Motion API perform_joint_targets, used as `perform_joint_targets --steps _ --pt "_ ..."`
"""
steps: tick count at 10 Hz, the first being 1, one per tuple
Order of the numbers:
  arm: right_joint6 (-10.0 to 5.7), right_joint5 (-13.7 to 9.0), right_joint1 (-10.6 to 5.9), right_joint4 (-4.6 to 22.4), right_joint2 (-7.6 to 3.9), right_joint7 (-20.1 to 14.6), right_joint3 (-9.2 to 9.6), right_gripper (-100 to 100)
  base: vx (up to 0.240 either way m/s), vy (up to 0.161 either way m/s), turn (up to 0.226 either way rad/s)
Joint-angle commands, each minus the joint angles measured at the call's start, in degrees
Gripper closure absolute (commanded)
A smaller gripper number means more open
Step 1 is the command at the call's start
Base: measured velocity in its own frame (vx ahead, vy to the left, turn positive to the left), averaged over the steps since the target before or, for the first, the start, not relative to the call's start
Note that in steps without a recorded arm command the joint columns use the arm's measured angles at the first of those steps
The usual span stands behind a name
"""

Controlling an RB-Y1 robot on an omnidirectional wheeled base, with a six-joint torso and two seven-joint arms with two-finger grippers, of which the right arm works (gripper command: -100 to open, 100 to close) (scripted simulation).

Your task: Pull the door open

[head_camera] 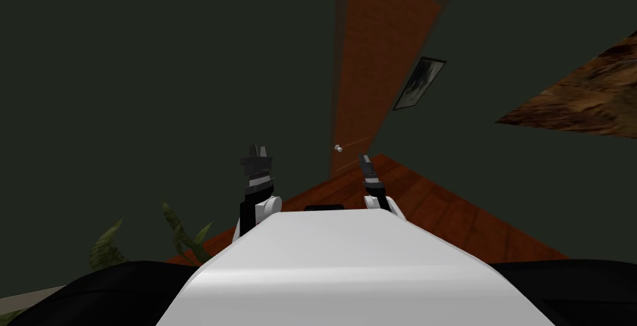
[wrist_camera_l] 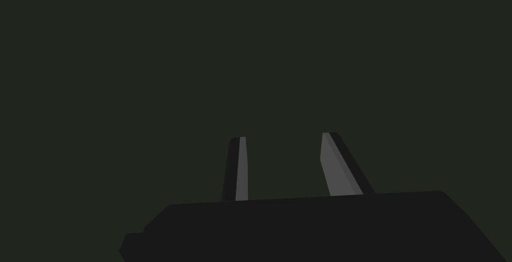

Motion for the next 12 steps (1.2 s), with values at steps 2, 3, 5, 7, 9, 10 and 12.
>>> perform_joint_targets --steps 2,3,5,7,9,10,12 --pt "-1.49 1.79 -0.74 4.37 -0.61 3.13 -0.4 -100 0.061 -0.028 0.066" --pt "-1.49 1.79 -0.74 4.85 -0.61 3.13 -0.4 -100 0.058 -0.023 0.034" --pt "-2.88 3.48 -1.27 8.64 -1.04 6.07 -0.65 -100 0.062 -0.033 0.08" --pt "-3.58 4.33 -1.54 11.06 -1.25 7.55 -0.78 -100 0.054 -0.029 0.04" --pt "-4.96 6.0 -2.07 14.45 -1.65 10.46 -1.02 -100 0.083 -0.045 0.082" --pt "-4.96 6.0 -2.07 15.14 -1.65 10.46 -1.02 -100 0.069 -0.036 0.038" --pt "-6.32 7.64 -2.59 19.16 -2.04 13.32 -1.27 -100 0.062 -0.033 0.061"
